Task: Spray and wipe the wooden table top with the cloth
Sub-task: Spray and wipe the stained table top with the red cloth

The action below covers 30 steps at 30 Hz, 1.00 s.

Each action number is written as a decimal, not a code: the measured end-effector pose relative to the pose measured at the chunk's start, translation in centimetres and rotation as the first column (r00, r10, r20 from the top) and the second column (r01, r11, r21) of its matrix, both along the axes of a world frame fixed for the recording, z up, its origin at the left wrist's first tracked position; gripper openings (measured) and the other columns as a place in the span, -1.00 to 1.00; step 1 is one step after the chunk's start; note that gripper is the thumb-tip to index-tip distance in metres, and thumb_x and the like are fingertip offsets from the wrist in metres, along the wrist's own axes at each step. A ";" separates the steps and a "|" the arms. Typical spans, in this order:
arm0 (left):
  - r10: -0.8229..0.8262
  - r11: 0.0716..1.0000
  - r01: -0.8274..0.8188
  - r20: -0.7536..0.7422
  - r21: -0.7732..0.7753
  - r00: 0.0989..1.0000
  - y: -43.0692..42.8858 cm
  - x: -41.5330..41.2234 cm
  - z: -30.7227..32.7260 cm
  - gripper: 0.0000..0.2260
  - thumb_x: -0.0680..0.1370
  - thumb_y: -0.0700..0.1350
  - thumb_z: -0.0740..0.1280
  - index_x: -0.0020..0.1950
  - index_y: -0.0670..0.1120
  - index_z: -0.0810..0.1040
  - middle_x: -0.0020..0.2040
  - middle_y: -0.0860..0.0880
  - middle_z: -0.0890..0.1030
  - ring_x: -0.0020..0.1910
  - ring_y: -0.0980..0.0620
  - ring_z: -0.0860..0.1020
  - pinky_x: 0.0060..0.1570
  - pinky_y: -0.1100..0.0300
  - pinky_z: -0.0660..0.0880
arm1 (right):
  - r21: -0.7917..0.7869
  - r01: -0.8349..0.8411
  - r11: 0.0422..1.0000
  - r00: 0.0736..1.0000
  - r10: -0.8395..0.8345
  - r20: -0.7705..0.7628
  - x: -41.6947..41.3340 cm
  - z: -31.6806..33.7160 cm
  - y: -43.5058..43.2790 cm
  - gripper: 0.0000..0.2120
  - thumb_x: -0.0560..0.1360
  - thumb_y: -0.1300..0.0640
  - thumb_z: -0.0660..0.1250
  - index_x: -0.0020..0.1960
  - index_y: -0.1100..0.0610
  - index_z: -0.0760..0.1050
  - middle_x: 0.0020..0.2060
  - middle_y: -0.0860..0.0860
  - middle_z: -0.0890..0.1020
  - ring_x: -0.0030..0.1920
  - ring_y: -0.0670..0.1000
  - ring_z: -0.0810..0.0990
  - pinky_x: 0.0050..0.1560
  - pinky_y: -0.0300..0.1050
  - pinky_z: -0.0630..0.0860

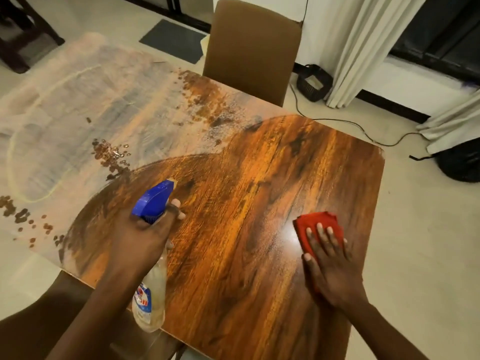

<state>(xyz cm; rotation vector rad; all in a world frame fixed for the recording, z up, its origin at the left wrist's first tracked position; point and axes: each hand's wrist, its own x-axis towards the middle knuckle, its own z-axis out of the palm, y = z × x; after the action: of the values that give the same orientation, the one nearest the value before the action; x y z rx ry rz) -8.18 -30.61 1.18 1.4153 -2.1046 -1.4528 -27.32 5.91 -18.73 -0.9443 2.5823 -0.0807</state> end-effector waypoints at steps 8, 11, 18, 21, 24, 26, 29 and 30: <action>-0.065 0.997 0.067 -0.050 0.033 0.997 -4.0 -6.1 -0.7 -0.80 0.65 0.02 0.36 0.10 -0.06 0.71 -0.43 0.10 0.70 -0.55 0.17 0.61 -0.57 0.43 0.44 | -0.043 0.482 0.875 0.876 -0.482 0.012 -12.3 0.6 -3.6 -0.26 0.66 -0.44 -0.25 0.75 -0.19 -0.26 0.74 -0.01 -0.27 0.74 0.11 -0.28 0.69 0.31 -0.22; -0.063 0.998 0.063 -0.054 0.007 0.997 -6.9 -7.5 -1.3 -0.86 0.64 0.02 0.38 -0.04 0.03 0.70 -0.35 0.07 0.74 -0.55 0.12 0.60 -0.49 0.30 0.51 | -0.022 0.570 0.822 0.822 -0.569 0.036 -16.1 1.0 -7.5 -0.29 0.74 -0.36 -0.16 0.78 -0.08 -0.22 0.75 0.06 -0.23 0.74 0.18 -0.26 0.68 0.38 -0.18; -0.064 0.996 0.060 -0.063 -0.066 0.996 -13.4 -9.3 -1.7 -0.65 0.64 0.02 0.38 -0.33 0.30 0.57 -0.22 -0.17 0.77 -0.44 -0.23 0.65 -0.14 -0.21 0.70 | 0.008 0.514 0.857 0.854 -0.513 0.081 -21.7 1.6 -21.4 -0.31 0.76 -0.31 -0.15 0.77 -0.07 -0.28 0.74 0.06 -0.32 0.73 0.16 -0.33 0.68 0.33 -0.27; -0.084 0.995 0.080 -0.062 -0.063 0.995 -15.1 -9.3 -1.7 -0.63 0.64 0.01 0.39 -0.32 0.36 0.61 -0.22 -0.23 0.76 -0.47 -0.19 0.64 -0.11 -0.17 0.70 | 0.006 0.353 0.936 0.932 -0.352 0.080 -21.8 1.2 -30.2 -0.32 0.76 -0.30 -0.17 0.76 -0.09 -0.32 0.73 0.06 -0.34 0.72 0.15 -0.36 0.66 0.29 -0.33; -0.072 0.996 0.070 -0.040 -0.060 0.997 -16.7 -8.9 -2.2 -0.68 0.63 0.03 0.40 -0.29 0.34 0.58 -0.22 -0.19 0.77 -0.48 -0.14 0.66 -0.08 -0.21 0.70 | -0.012 0.103 0.995 0.993 -0.102 0.063 -18.8 0.8 -38.9 -0.30 0.74 -0.33 -0.20 0.75 -0.09 -0.35 0.72 0.07 -0.35 0.71 0.16 -0.38 0.66 0.31 -0.32; -0.067 0.996 0.066 -0.025 -0.065 0.997 -17.5 -8.7 -2.1 -0.67 0.63 0.05 0.40 -0.28 0.43 0.61 -0.23 -0.13 0.78 -0.48 -0.12 0.66 -0.06 -0.21 0.70 | -0.038 -0.089 0.995 0.995 0.091 0.042 -15.0 0.6 -43.4 -0.29 0.73 -0.34 -0.21 0.75 -0.07 -0.35 0.72 0.08 -0.34 0.70 0.17 -0.39 0.68 0.33 -0.29; -0.055 0.995 0.054 -0.008 -0.089 0.998 -18.5 -8.5 -1.5 -0.72 0.63 0.02 0.40 -0.26 0.32 0.60 -0.21 -0.15 0.78 -0.48 -0.13 0.64 -0.07 -0.19 0.70 | -0.081 -0.335 0.939 0.939 0.340 0.050 -7.6 0.7 -47.6 -0.31 0.74 -0.31 -0.25 0.75 -0.05 -0.33 0.72 0.12 -0.33 0.70 0.18 -0.40 0.67 0.37 -0.25; -0.048 0.993 0.048 0.007 -0.108 0.999 -18.8 -8.5 -1.5 -0.77 0.62 0.03 0.40 -0.23 0.24 0.58 -0.23 -0.19 0.76 -0.47 -0.16 0.64 -0.08 -0.20 0.70 | -0.090 -0.413 0.907 0.907 0.418 0.054 -5.0 0.7 -48.4 -0.33 0.75 -0.28 -0.24 0.75 -0.04 -0.30 0.72 0.13 -0.30 0.70 0.19 -0.38 0.67 0.37 -0.25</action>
<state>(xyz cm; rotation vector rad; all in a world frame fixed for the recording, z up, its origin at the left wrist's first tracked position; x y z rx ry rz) -16.63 -49.37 -0.28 1.3382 -2.1986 -1.3310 -32.35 -42.50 -17.99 -1.4716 2.2697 -0.0941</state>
